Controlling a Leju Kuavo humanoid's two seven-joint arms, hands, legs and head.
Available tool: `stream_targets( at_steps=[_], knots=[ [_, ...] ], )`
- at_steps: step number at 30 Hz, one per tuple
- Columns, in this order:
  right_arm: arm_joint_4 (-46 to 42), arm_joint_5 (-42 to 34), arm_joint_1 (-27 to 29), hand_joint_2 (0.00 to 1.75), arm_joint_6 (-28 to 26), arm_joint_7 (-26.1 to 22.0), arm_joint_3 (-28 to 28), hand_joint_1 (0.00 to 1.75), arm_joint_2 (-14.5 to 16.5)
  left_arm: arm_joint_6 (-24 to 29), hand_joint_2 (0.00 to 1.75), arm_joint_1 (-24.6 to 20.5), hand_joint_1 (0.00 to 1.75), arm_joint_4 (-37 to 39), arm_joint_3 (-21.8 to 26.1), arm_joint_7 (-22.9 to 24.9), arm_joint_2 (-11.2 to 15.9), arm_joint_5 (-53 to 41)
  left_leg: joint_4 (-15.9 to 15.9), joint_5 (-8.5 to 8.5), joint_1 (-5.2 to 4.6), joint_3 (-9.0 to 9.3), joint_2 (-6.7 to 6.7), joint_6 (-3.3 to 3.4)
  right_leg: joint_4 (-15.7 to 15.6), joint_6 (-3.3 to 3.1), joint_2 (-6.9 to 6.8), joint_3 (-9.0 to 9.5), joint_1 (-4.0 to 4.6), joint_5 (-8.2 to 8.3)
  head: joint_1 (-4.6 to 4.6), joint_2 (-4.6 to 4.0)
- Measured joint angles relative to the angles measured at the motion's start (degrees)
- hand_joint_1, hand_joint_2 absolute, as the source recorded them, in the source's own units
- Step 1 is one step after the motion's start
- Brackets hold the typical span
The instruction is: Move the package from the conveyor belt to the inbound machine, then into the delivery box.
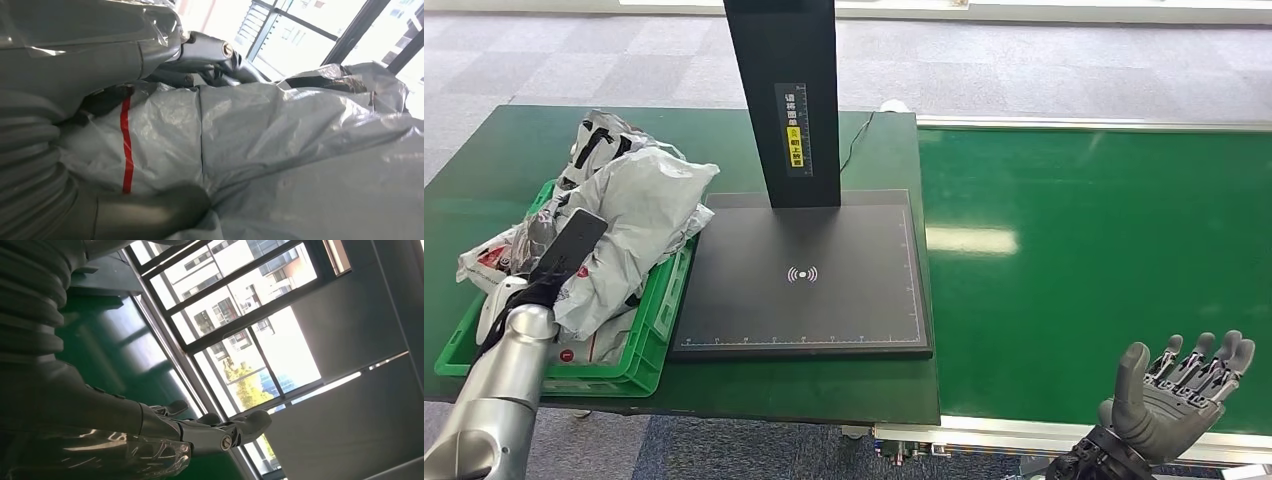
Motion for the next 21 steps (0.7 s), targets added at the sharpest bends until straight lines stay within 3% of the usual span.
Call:
stream_targets(
  at_steps=[13, 21],
  knots=[
    [-0.37, 0.00, 0.08, 1.75, -0.19, 0.00, 0.10, 0.00, 0.01, 0.93, 1.75, 1.08, 0.00, -1.75, 1.38, -0.87, -0.05, 1.96, 0.00, 0.00, 0.00, -0.05, 0.00, 0.00, 0.00, 0.00, 0.00, -0.04, 0.00, 0.00, -0.01, 0.00],
    [0.07, 1.21, -0.13, 1.75, 0.41, 0.00, -0.08, 0.00, 0.01, 5.31, 1.75, 5.36, 0.00, -9.85, 4.67, -4.53, -0.87, 12.65, 0.00, -0.01, 0.00, -0.21, 0.03, 0.00, 0.00, 0.00, 0.06, -0.22, 0.00, 0.00, -0.01, 0.00]
  ],
)
